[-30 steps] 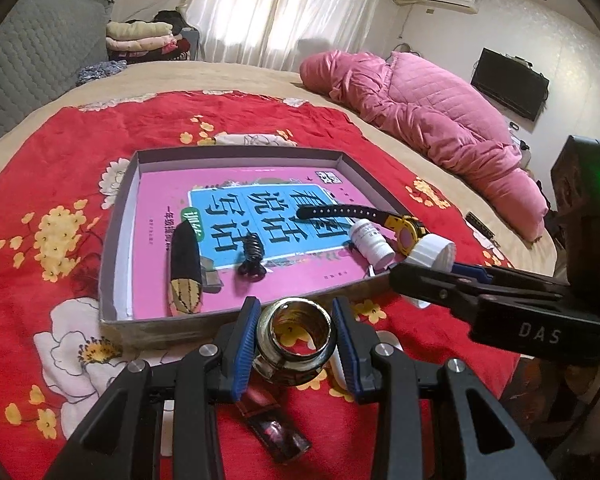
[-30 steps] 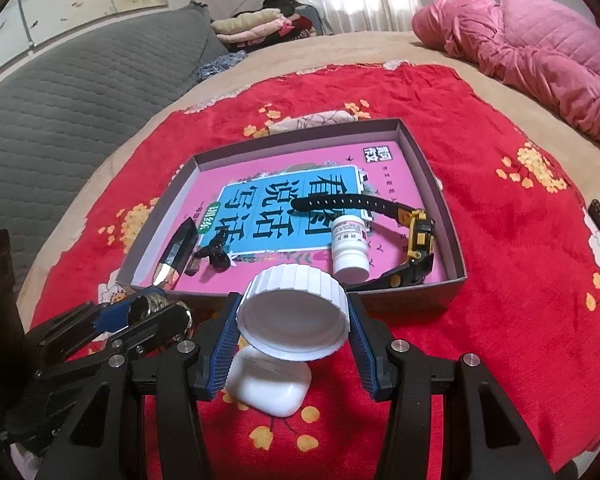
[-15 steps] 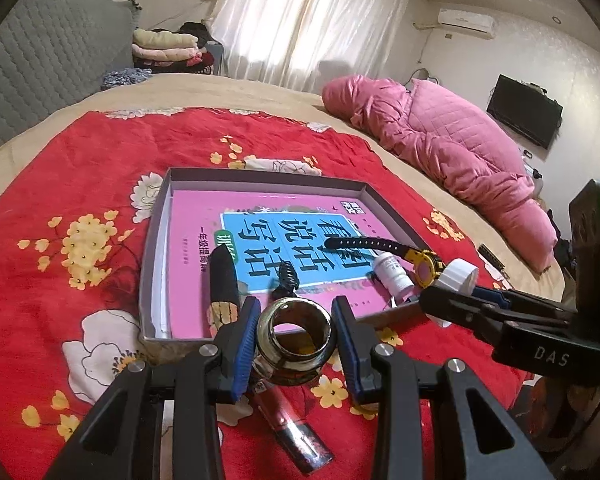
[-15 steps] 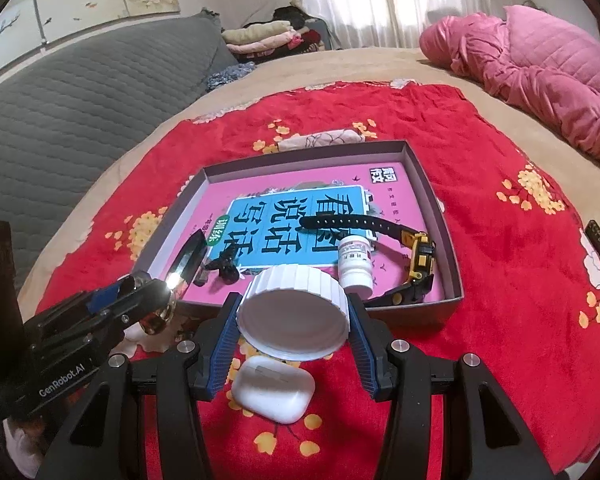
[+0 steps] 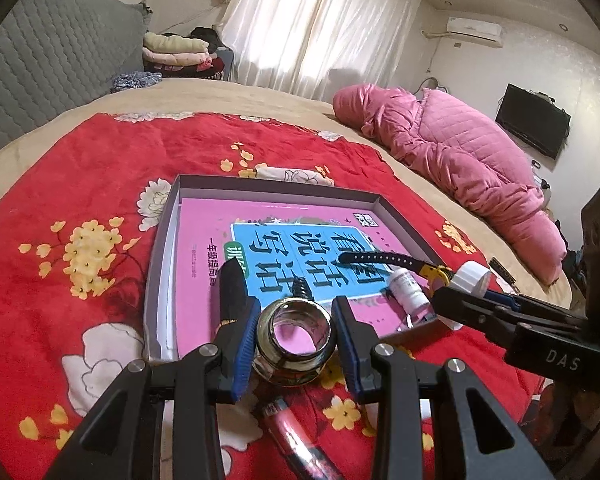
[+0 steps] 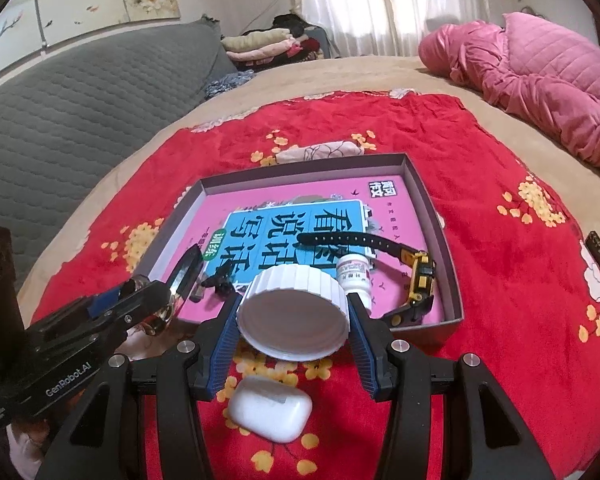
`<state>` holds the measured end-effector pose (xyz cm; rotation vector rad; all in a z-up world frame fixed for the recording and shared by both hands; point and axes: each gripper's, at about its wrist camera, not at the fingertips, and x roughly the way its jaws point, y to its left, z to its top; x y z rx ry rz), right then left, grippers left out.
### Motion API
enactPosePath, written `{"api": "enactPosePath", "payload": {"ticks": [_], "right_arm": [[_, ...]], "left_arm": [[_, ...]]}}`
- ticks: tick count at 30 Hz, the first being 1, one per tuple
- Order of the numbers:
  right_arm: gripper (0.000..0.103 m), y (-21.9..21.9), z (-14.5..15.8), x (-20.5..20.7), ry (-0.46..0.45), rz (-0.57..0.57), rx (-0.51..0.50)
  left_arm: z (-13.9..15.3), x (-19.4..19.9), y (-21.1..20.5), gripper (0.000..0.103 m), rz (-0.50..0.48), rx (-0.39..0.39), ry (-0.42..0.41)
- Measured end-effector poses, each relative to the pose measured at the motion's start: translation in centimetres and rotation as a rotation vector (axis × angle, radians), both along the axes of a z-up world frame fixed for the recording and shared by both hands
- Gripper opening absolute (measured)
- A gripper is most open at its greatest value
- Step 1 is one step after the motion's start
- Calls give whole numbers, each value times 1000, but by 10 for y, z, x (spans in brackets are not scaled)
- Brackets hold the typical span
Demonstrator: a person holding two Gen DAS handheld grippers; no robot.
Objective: Organize rigid objects
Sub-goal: 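Lift the cap with the right tool while the left tool carries the silver cup over the box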
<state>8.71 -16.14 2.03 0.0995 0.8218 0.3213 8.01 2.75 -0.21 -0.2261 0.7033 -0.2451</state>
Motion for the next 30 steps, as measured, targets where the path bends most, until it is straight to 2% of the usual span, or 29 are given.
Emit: {"api": "enactPosePath", "payload": {"ticks": [13, 30], "right_arm": [[53, 4, 0, 14, -7, -14, -15], [53, 9, -8, 33, 15, -26, -35]], "left_arm": [[-8, 23, -1, 37, 2, 28, -26], [-27, 41, -11, 37, -52, 25, 45]]}}
